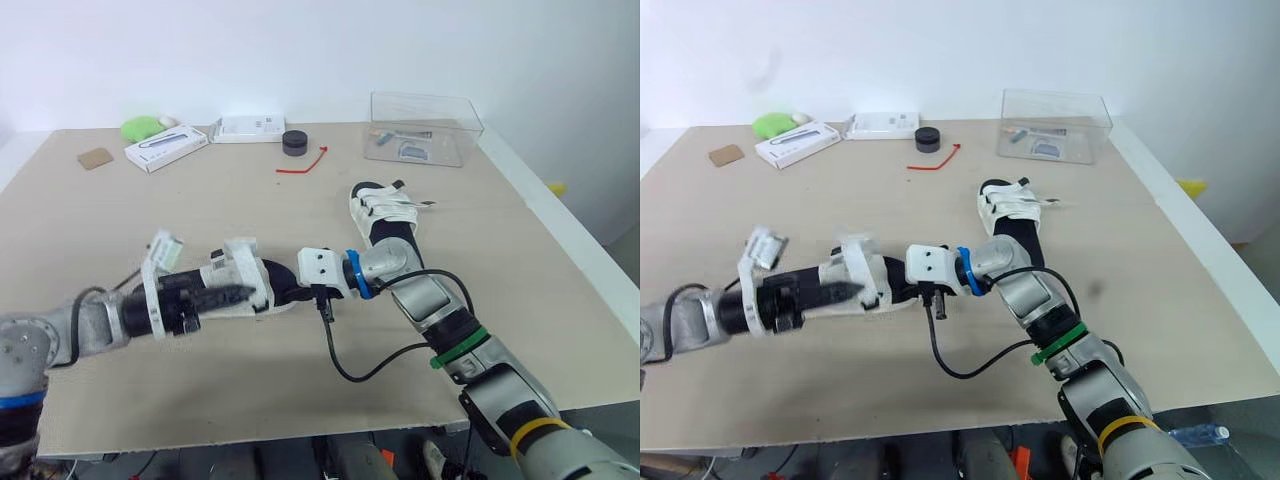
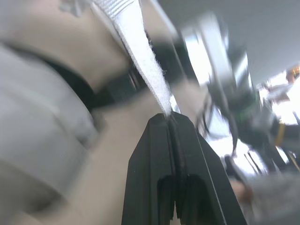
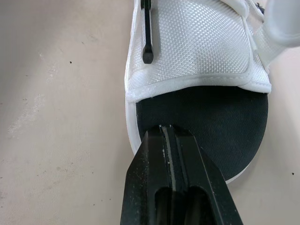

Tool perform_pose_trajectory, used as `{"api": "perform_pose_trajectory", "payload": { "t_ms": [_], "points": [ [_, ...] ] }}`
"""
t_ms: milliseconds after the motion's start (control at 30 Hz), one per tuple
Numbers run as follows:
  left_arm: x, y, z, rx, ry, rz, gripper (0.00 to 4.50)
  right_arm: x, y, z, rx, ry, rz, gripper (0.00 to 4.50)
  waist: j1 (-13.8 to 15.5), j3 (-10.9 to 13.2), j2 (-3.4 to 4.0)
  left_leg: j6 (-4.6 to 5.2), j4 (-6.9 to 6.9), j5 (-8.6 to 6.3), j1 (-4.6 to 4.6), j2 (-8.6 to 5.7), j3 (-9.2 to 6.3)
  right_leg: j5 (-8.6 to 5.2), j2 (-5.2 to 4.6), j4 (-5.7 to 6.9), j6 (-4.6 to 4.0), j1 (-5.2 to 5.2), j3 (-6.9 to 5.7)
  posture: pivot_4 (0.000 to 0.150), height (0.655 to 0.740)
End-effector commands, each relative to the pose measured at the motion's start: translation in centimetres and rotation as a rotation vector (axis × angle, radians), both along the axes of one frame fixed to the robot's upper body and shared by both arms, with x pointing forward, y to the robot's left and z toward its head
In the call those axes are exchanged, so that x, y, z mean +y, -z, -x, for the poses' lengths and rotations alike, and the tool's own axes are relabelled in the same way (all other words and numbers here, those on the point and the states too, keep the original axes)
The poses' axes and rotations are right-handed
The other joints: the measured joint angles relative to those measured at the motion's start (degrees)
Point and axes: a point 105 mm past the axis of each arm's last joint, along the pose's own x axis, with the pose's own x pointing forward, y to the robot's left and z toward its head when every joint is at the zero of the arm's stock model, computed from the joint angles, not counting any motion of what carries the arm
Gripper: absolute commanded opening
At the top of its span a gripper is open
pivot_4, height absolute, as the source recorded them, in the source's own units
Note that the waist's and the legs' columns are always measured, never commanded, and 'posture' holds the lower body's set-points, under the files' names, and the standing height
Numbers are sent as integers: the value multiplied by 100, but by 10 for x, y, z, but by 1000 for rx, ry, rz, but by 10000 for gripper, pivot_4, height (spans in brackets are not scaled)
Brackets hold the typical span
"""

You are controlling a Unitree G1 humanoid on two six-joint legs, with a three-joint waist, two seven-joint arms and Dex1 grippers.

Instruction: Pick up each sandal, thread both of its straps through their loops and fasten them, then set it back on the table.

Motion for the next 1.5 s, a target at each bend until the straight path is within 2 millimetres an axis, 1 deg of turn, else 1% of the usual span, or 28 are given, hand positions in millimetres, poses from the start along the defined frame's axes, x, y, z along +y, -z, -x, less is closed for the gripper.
{"api": "perform_pose_trajectory", "payload": {
  "t_ms": [33,100,167,233,333,433,567,733,833,933,1033,1100,1333,1500],
  "points": [
    [10,-18,-18,-50,-47,5,488,-5,10,1,27,8,41,0,0,0,0,0,-1,0,1,-1,-1,0,0,0,0,0,2,1500,7261],
    [11,-18,-24,-49,-48,-11,488,-4,10,1,27,8,41,0,-3,0,0,0,0,0,-2,-2,-2,0,0,-2,0,1,0,1500,7261],
    [14,-14,-33,-23,-52,-26,488,-4,10,1,28,7,40,0,-3,0,0,0,-1,0,-2,-3,-1,-1,-2,-2,1,0,6,1500,7261],
    [12,-10,-37,11,-26,-28,488,-4,10,2,27,7,40,0,-3,0,0,-3,0,1,-2,-4,-1,0,-3,-1,2,1,5,1500,7261],
    [0,-7,-32,78,78,-6,488,-5,9,0,25,18,36,0,-3,-1,-2,-5,0,3,-6,-5,-2,1,-4,-1,3,0,0,1500,7261],
    [-1,-6,-30,92,104,-8,488,-5,9,1,26,21,35,0,-5,-1,-1,-6,1,3,-6,-5,-4,1,-5,-1,3,0,0,1500,7261],
    [-6,3,-22,183,175,-20,488,-9,10,2,25,31,36,0,-3,-1,-1,-6,1,3,-7,-4,-8,0,-5,-1,3,0,-3,1500,7261],
    [0,15,-27,205,141,-83,488,-9,10,2,23,37,34,0,-3,0,-1,-6,1,3,-10,-11,-9,-1,-12,-1,6,0,-2,1500,7261],
    [0,13,-27,202,147,-81,488,-9,10,3,23,37,33,0,-3,-1,-1,-6,1,3,-10,-11,-10,-1,-13,-1,7,0,-3,1500,7261],
    [4,14,-35,193,112,-98,488,-9,10,3,22,36,34,0,-2,0,-1,-6,1,3,-11,-12,-10,-1,-15,-1,7,0,-5,1500,7261],
    [5,4,-43,167,91,-53,488,-9,11,3,22,37,35,0,-2,-1,-1,-6,2,3,-11,-14,-10,-1,-16,-1,8,0,-6,1500,7261],
    [5,4,-43,162,97,-59,488,-9,11,3,22,37,35,0,-2,-1,-1,-7,3,4,-13,-15,-9,0,-16,-1,8,0,-8,1500,7261],
    [2,11,-31,186,163,-94,488,-10,11,4,25,37,37,0,-3,-1,-1,-7,3,4,-15,-17,-11,-1,-23,-1,10,0,-6,1500,7261],
    [1,17,-26,198,187,-118,488,-9,12,4,24,37,37,0,-3,-1,-1,-7,3,4,-15,-18,-11,-3,-23,-1,14,0,-7,1500,7261]
  ]
}}
